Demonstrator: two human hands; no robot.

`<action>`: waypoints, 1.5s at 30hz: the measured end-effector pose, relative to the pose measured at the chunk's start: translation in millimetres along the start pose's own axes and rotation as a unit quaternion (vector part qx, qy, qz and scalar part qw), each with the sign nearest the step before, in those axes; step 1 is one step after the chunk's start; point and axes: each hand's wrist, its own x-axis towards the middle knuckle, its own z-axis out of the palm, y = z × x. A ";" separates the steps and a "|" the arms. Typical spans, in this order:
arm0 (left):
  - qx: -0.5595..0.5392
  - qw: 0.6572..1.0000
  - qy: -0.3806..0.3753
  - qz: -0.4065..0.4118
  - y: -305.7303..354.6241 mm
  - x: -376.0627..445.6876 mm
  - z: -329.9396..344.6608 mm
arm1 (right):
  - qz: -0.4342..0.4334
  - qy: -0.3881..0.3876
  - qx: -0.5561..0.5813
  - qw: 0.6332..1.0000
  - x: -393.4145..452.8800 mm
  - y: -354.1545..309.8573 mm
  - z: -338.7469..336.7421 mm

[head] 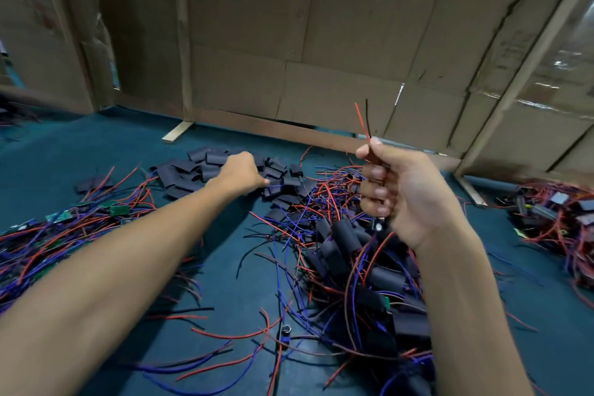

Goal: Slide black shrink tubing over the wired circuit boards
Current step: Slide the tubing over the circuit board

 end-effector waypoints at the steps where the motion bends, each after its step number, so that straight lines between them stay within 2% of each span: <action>1: -0.013 1.000 -0.009 -0.018 1.7 0.2 -4.0 | -0.005 0.002 -0.004 1.000 0.9 0.2 -1.0; 3: -0.081 0.995 -0.024 -0.051 4.5 -1.9 -11.9 | -0.020 0.001 -0.038 0.999 1.9 1.9 -2.2; 4: -0.167 0.983 -0.032 -0.068 6.2 -5.9 -16.9 | -0.035 -0.003 -0.072 0.997 2.5 2.9 -2.9; 5: -0.291 0.952 -0.050 -0.087 7.6 -12.9 -21.6 | -0.053 -0.010 -0.113 0.992 3.1 4.6 -3.1; 7: -0.530 0.833 -0.117 -0.111 11.2 -34.7 -30.4 | -0.091 -0.025 -0.204 0.974 2.3 6.9 -2.5; 8: -0.610 0.770 -0.151 -0.109 11.2 -46.1 -33.2 | -0.110 -0.033 -0.242 0.963 1.8 7.0 -1.6; 10: -0.717 0.657 -0.217 -0.088 13.1 -66.9 -38.2 | -0.149 -0.046 -0.301 0.941 0.9 6.9 0.2; 11: -0.752 0.612 -0.233 -0.081 15.7 -76.3 -40.7 | -0.170 -0.050 -0.319 0.931 0.5 6.8 1.1; 13: -0.791 0.563 -0.226 -0.075 22.3 -88.9 -42.5 | -0.200 -0.051 -0.336 0.919 -0.6 7.3 2.8; 17: -0.831 0.508 -0.211 -0.087 40.3 -99.7 -42.5 | -0.233 0.000 -0.419 0.878 -3.2 12.4 3.9; 19: -0.833 0.503 -0.215 -0.085 46.0 -102.9 -42.9 | -0.238 0.012 -0.419 0.876 -2.9 13.4 6.0; 22: -0.816 0.525 -0.230 -0.076 50.9 -107.0 -42.3 | -0.250 0.036 -0.402 0.880 -1.5 14.8 10.2; 25: -0.816 0.528 -0.223 -0.078 53.3 -109.0 -41.3 | -0.255 0.056 -0.388 0.884 -2.4 15.3 11.6; 30: -0.790 0.561 -0.238 -0.067 52.1 -110.2 -36.6 | -0.248 0.080 -0.423 0.868 -0.7 22.4 16.4; 32: -0.794 0.553 -0.243 -0.070 52.4 -111.0 -35.7 | -0.254 0.094 -0.426 0.863 0.7 25.6 20.9; 36: -0.822 0.515 -0.224 -0.096 47.9 -108.7 -37.6 | -0.253 0.132 -0.401 0.871 2.5 25.8 19.5; 39: -0.824 0.511 -0.222 -0.102 45.1 -108.2 -37.8 | -0.249 0.151 -0.396 0.871 3.7 24.9 17.2; 43: -0.816 0.527 -0.220 -0.095 44.3 -107.5 -35.2 | -0.256 0.153 -0.417 0.859 4.5 29.8 20.3; 45: -0.800 0.557 -0.209 -0.076 47.3 -108.2 -33.5 | -0.268 0.148 -0.419 0.855 4.4 32.6 23.9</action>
